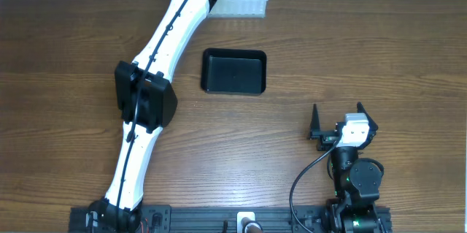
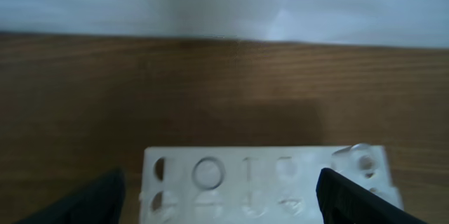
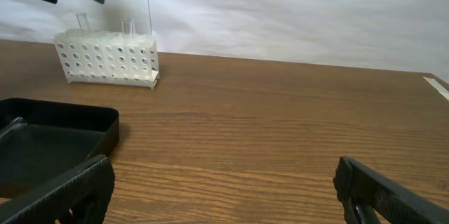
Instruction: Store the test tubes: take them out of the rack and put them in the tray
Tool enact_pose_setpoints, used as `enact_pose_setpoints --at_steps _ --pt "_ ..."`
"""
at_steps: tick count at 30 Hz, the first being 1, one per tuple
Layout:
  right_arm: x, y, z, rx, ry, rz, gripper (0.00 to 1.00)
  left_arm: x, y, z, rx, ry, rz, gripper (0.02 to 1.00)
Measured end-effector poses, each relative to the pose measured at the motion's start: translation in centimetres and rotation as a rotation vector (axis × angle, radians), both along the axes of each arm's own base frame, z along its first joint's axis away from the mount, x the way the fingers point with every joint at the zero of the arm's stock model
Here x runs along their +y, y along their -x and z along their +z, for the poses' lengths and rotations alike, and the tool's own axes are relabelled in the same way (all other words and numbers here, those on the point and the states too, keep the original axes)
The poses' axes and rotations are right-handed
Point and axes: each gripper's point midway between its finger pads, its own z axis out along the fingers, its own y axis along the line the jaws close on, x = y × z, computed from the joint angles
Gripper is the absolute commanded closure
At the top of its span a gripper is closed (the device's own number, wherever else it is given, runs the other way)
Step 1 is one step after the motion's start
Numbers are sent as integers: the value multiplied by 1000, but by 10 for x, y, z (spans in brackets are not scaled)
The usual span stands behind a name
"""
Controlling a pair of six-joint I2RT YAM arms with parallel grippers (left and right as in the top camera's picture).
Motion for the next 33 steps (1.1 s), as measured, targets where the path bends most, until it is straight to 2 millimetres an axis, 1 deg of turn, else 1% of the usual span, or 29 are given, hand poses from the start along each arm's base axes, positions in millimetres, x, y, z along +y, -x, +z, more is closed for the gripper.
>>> enact_pose_setpoints --at_steps 4,7,13,16,24,33 --pt "0 0 0 0 1 0 7 -6 -6 7 -36 21 -7 150" --pt "0 0 0 0 0 0 9 -6 -8 4 -40 23 -7 150" --pt "0 0 0 0 0 0 9 -7 -10 -21 -7 8 -7 148" --pt "0 0 0 0 1 0 9 -7 -11 -28 1 6 -6 148" --pt "0 0 0 0 0 0 7 2 -15 -28 -2 8 9 148" --pt "0 0 0 0 0 0 9 2 -15 -28 -1 8 9 152"
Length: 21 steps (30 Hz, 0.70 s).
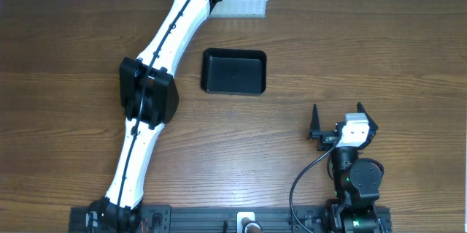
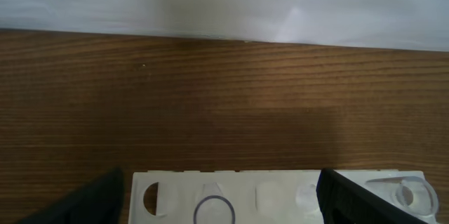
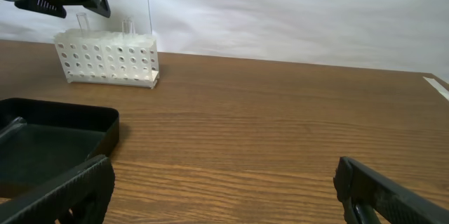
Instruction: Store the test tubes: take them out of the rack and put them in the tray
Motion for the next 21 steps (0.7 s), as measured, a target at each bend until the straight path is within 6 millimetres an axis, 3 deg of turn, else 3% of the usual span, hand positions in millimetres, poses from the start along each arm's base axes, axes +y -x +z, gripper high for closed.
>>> enact_pose_setpoints --at_steps 11,21 --pt "0 0 0 0 0 0 9 0 0 -10 15 -7 0 163" --pt "0 0 0 0 0 0 9 0 0 -10 13 -25 -19 538"
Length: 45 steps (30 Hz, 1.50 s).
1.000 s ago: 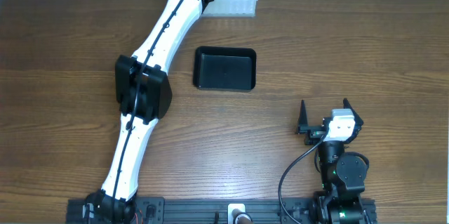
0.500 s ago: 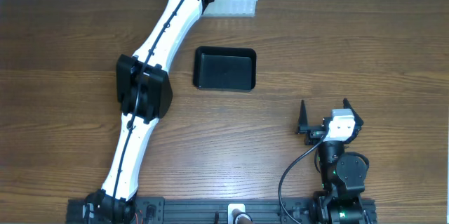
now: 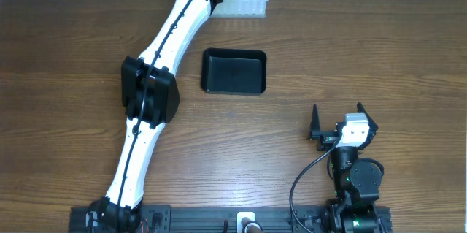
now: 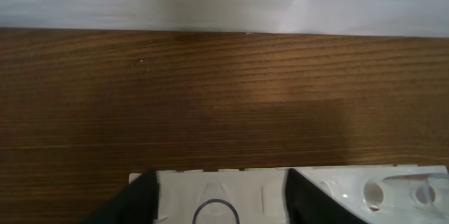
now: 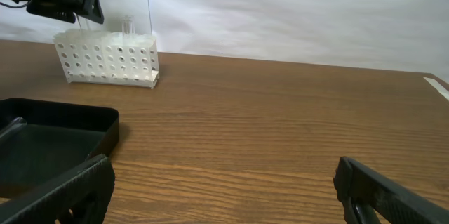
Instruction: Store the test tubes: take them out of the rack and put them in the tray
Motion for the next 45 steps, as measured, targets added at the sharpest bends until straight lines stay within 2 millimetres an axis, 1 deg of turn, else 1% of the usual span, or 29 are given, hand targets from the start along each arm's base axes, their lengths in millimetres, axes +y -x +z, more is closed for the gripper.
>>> enact_pose_setpoints --at_steps 3,8,16,31,37,41,45 --pt "0 0 0 0 0 0 9 0 0 0 0 -1 -1 645" --pt "0 0 0 0 0 0 7 0 0 0 0 -2 -2 752" --pt "0 0 0 0 1 0 9 0 0 0 0 -2 -2 855" --pt "0 0 0 0 1 0 7 0 0 0 1 -3 -2 888" --pt "0 0 0 0 0 0 9 2 5 0 22 -12 -3 915" --pt "0 0 0 0 1 0 7 2 4 9 12 -7 -3 919" --pt "0 0 0 0 0 0 7 -1 2 30 -23 4 -3 921"
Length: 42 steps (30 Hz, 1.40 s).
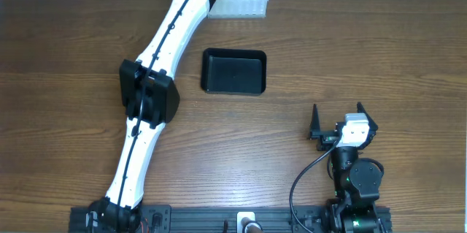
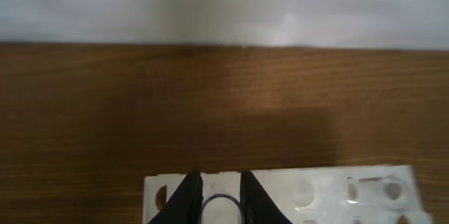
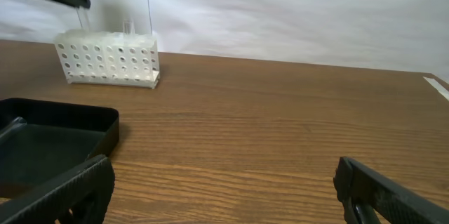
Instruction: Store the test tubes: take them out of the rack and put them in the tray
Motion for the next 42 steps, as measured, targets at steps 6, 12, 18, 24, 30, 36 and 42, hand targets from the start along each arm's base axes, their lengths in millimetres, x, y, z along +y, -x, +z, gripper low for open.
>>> enact_pose_setpoints --at_steps 6,12,18,24,30,36,42 --pt "0 0 0 0 0 0 7 -4 -1 24 -48 -6 -4 919" --pt "0 0 0 0 0 0 7 -7 6 28 -41 -31 -10 919" --pt "0 0 0 0 0 0 9 -3 16 60 -65 -25 -8 923" --pt "0 0 0 0 0 0 9 6 32 125 -148 6 2 923" --pt "0 0 0 0 0 0 9 18 62 155 -120 -1 -6 928" --pt "0 0 0 0 0 0 9 20 100 125 79 -16 -36 915" --pt "0 0 0 0 1 0 7 21 146 93 315 -4 -73 897"
